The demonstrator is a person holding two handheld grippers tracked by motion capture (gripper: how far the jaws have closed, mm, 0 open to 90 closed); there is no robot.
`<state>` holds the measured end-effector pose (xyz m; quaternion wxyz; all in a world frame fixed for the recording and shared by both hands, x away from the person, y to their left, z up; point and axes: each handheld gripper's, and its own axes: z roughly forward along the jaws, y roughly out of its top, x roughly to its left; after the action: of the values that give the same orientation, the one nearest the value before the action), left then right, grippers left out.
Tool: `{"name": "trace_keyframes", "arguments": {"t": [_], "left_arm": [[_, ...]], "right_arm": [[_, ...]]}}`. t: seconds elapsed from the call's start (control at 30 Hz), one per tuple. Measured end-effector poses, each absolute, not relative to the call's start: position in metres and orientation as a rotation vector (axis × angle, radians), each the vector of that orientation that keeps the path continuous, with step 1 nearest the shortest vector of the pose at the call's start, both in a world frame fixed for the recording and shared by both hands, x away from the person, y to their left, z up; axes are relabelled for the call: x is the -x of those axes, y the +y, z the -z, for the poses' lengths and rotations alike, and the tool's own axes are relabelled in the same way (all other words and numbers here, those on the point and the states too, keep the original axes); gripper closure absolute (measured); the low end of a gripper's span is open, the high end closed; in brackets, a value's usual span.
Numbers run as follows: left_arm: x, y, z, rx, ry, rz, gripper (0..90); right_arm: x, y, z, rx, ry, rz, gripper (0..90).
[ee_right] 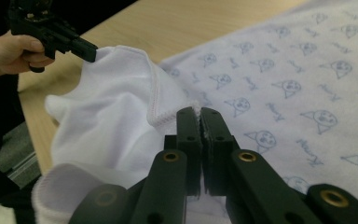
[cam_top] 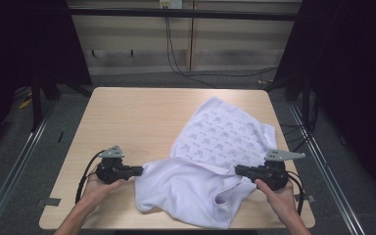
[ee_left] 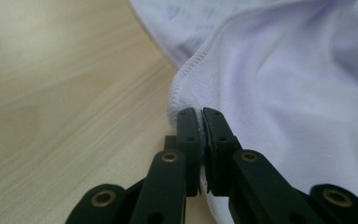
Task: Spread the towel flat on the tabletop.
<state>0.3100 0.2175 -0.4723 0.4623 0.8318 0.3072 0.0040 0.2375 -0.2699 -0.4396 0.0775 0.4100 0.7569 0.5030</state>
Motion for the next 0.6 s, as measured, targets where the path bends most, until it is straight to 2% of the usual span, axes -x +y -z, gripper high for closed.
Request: {"name": "trace_keyframes", "arguments": {"t": [0.17, 0.27, 0.5, 0.6], "left_arm": [[-0.276, 0.234, 0.451, -1.949, 0.718, 0.019, 86.7], [-0.266, 0.234, 0.451, -1.951, 0.711, 0.044, 86.8], [-0.207, 0.247, 0.458, -1.996, 0.625, 0.092, 86.6], [-0.193, 0.254, 0.457, -1.992, 0.606, 0.104, 86.6]], "right_arm": [[-0.217, -0.276, 0.425, -1.207, 2.230, -1.615, 87.5], [-0.202, -0.275, 0.425, -1.191, 2.259, -1.626, 87.6], [-0.155, -0.280, 0.438, -1.187, 2.322, -1.680, 87.4], [-0.142, -0.281, 0.441, -1.181, 2.365, -1.675, 87.3]]}}
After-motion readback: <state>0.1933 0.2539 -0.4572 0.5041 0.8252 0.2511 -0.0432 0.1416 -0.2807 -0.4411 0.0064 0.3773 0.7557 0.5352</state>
